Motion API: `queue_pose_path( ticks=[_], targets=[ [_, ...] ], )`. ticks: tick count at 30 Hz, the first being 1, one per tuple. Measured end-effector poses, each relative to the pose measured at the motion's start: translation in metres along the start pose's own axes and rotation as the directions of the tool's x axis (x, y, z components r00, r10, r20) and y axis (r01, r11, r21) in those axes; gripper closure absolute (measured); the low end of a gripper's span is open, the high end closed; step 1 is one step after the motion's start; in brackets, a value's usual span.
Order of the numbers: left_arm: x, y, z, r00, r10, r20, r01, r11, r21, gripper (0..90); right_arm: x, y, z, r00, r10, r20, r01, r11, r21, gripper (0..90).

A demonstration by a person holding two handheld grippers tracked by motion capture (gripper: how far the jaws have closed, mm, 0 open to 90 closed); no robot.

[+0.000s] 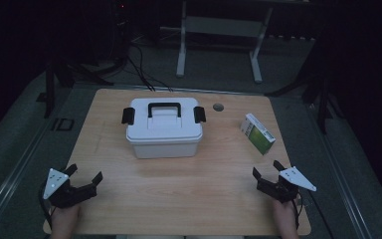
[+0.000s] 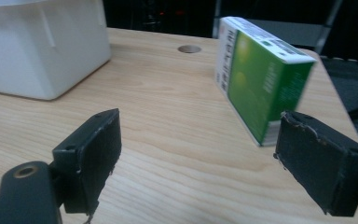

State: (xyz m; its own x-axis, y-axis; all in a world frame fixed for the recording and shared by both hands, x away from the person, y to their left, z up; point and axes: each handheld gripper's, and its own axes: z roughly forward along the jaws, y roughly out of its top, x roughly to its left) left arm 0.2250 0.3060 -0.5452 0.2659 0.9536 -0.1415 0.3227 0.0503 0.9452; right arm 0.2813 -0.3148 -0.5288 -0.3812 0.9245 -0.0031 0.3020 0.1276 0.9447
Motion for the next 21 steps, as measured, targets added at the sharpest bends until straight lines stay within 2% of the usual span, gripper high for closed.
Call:
queue_pose_path(
  ticks=[4,5,8,10,14,16,17,18,20,21],
  targets=[
    [-0.001,0.003,0.009,0.9997,0.001,0.026,-0.001,0.9998,0.021,1.0,0.007,0.007,0.011,0.9964,0.022,-0.082,-0.02,1.0,0.018,12.3],
    [-0.001,0.004,0.011,0.9994,0.004,0.035,-0.005,0.9997,0.025,0.9,0.009,0.009,0.014,0.996,0.015,-0.088,-0.014,1.0,0.018,12.1],
    [-0.002,0.009,0.017,0.9988,0.005,0.049,-0.006,0.9997,0.026,1.0,0.016,0.016,0.022,0.9891,0.004,-0.147,-0.004,1.0,0.006,11.4],
    [-0.001,0.013,0.021,0.9985,-0.005,0.055,0.004,0.9998,0.021,1.0,0.021,0.021,0.029,0.9877,-0.004,-0.156,0.006,1.0,0.012,11.4],
    [0.0,0.017,0.032,0.9985,0.015,0.054,-0.017,0.9993,0.032,1.0,0.028,0.028,0.044,0.9833,-0.001,-0.182,0.002,1.0,0.006,11.9],
    [0.001,0.018,0.035,0.9985,0.013,0.053,-0.015,0.9992,0.038,1.0,0.031,0.03,0.048,0.984,-0.012,-0.178,0.013,1.0,0.006,12.5],
    [0.001,0.019,0.04,0.9977,0.019,0.065,-0.022,0.9987,0.045,1.0,0.035,0.033,0.055,0.9814,-0.022,-0.191,0.023,1.0,0.005,12.6],
    [0.001,0.019,0.043,0.9978,0.029,0.059,-0.032,0.998,0.055,1.0,0.037,0.034,0.058,0.9816,-0.022,-0.19,0.024,1.0,0.005,12.8],
    [0.001,0.019,0.043,0.9978,0.029,0.059,-0.032,0.998,0.055,1.0,0.038,0.035,0.061,0.9803,-0.021,-0.196,0.022,1.0,0.004,12.8],
    [0.001,0.02,0.051,0.997,0.039,0.067,-0.044,0.9964,0.073,1.0,0.041,0.037,0.068,0.9785,-0.027,-0.204,0.028,1.0,0.004,13.1]
  ],
)
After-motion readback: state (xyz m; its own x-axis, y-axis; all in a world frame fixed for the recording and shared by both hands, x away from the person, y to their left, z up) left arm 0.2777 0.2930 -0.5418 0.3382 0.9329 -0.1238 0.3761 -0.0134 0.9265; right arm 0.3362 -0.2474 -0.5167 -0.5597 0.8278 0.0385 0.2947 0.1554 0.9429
